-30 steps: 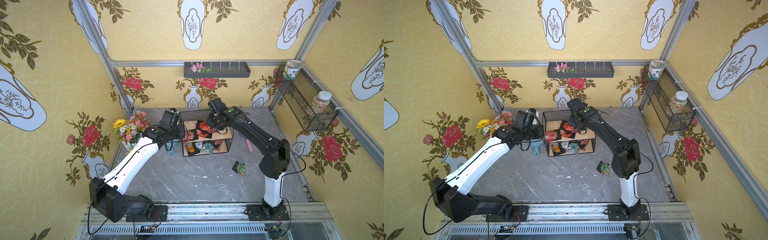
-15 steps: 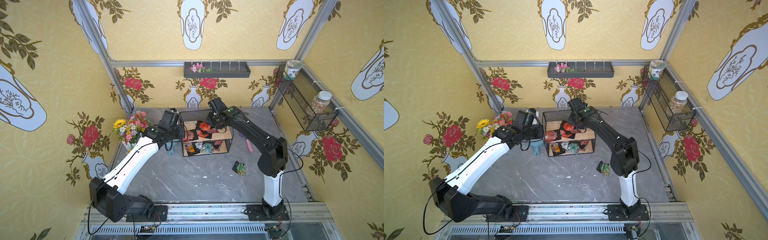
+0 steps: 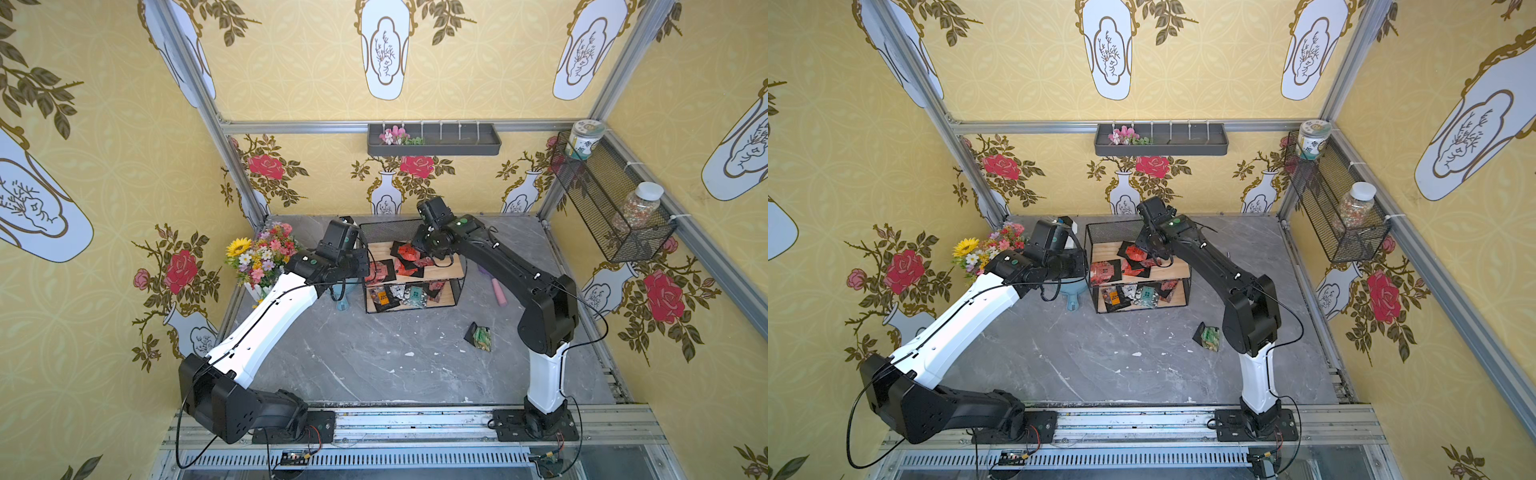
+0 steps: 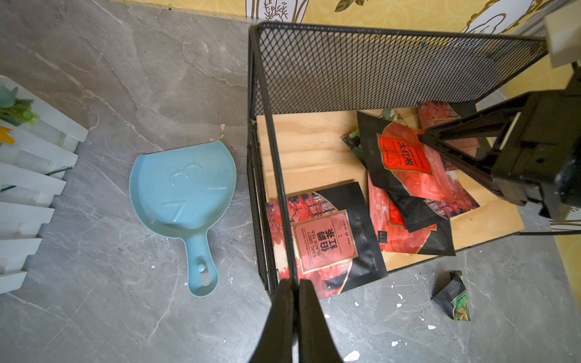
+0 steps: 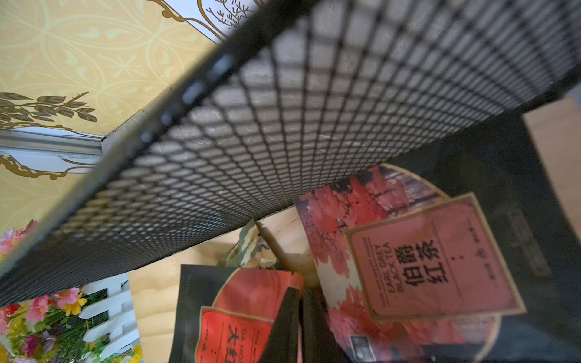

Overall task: Remove the tea bags from the shelf
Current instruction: Pick up the tea bag from the shelf.

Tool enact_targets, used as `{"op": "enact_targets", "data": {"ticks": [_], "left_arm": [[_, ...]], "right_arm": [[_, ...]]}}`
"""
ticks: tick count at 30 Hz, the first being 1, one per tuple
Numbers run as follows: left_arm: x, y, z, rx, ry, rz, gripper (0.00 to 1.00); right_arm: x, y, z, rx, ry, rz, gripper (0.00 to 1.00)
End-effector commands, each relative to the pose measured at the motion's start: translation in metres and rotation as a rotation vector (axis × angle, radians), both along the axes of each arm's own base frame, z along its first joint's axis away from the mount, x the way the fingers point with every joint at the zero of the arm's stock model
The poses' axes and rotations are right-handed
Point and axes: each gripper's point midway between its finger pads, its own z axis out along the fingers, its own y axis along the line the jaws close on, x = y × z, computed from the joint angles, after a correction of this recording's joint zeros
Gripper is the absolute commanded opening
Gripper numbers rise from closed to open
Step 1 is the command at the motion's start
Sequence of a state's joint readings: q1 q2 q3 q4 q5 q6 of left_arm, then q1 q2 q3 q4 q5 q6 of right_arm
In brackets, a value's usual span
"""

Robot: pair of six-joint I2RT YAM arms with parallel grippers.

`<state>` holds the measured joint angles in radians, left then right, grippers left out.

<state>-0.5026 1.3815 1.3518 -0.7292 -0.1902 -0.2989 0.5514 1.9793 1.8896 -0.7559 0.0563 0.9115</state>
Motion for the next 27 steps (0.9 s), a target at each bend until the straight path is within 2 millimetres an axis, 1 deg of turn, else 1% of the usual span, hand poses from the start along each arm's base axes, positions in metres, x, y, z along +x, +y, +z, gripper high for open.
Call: {"op": "enact_targets", "data": {"ticks": [1, 4, 9, 14, 17, 22, 25, 27], "left_arm": [[-0.008, 0.003, -0.011, 0.044, 0.044, -0.028, 0.0], [-0.007, 0.003, -0.011, 0.044, 0.042, -0.026, 0.0], [-0.008, 0.004, -0.012, 0.046, 0.045, -0.025, 0.0], [-0.008, 0.004, -0.013, 0.045, 0.049, -0.026, 0.0], [-0.008, 0.004, -0.014, 0.045, 0.049, -0.023, 0.0], [-0.009, 0.004, -0.014, 0.045, 0.05, -0.022, 0.0], [-0.009, 0.004, -0.014, 0.045, 0.05, -0.022, 0.0], [-0.009, 0.005, -0.014, 0.045, 0.051, -0.022, 0.0]], "right_arm": [[0.006, 0.0, 0.012, 0.016, -0.048, -0.018, 0.04], [0.008, 0.0, 0.016, 0.026, -0.059, -0.027, 0.0], [0.011, 0.002, 0.027, 0.053, -0.089, -0.033, 0.0], [0.013, 0.005, 0.05, 0.096, -0.144, -0.028, 0.0], [0.012, 0.007, 0.067, 0.13, -0.183, -0.02, 0.0], [0.002, 0.015, 0.099, 0.198, -0.249, 0.019, 0.0], [-0.009, 0.019, 0.114, 0.233, -0.276, 0.052, 0.0], [-0.02, 0.023, 0.125, 0.263, -0.296, 0.089, 0.0]]}}
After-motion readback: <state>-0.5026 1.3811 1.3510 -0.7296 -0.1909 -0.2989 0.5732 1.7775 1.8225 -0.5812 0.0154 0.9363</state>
